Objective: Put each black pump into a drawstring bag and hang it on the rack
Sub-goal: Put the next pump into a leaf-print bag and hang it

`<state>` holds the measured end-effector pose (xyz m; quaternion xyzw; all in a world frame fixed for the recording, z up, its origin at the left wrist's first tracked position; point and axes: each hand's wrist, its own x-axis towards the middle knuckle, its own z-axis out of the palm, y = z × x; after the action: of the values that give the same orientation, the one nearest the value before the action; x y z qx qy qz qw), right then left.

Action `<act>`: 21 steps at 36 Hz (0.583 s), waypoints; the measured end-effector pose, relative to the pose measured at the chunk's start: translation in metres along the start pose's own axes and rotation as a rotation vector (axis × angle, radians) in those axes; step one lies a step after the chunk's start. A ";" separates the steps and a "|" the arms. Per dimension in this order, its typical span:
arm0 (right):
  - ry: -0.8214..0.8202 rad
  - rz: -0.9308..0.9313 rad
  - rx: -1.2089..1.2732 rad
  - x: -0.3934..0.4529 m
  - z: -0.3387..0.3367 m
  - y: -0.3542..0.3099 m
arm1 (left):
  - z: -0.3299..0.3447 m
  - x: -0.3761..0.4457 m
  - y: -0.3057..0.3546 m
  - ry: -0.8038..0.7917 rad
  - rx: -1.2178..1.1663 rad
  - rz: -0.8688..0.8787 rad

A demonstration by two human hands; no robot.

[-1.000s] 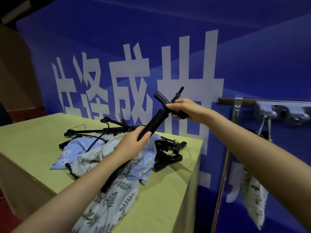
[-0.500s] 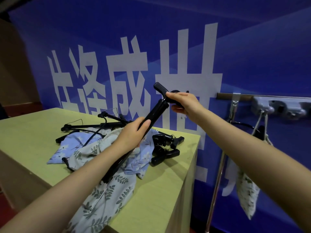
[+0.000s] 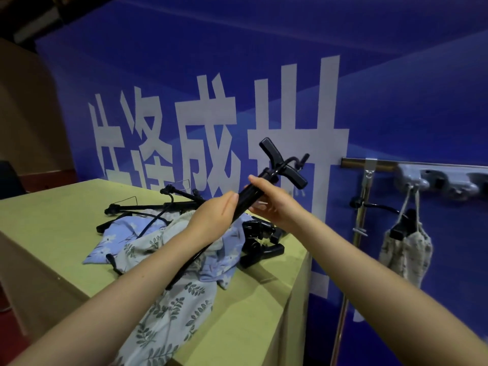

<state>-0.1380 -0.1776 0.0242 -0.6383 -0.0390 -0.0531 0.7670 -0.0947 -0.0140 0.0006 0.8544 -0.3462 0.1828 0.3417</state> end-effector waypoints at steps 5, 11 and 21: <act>0.114 -0.064 0.019 -0.002 0.006 0.004 | -0.007 0.001 -0.016 0.086 -0.021 -0.062; 0.381 -0.147 -0.009 0.001 0.003 0.013 | -0.034 -0.007 -0.058 0.231 0.029 -0.215; 0.564 -0.161 0.167 0.017 -0.004 0.017 | -0.042 -0.041 -0.097 0.005 0.013 -0.577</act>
<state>-0.1188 -0.1790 0.0094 -0.5281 0.1208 -0.2855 0.7906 -0.0574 0.0862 -0.0365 0.9192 -0.0869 0.0826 0.3750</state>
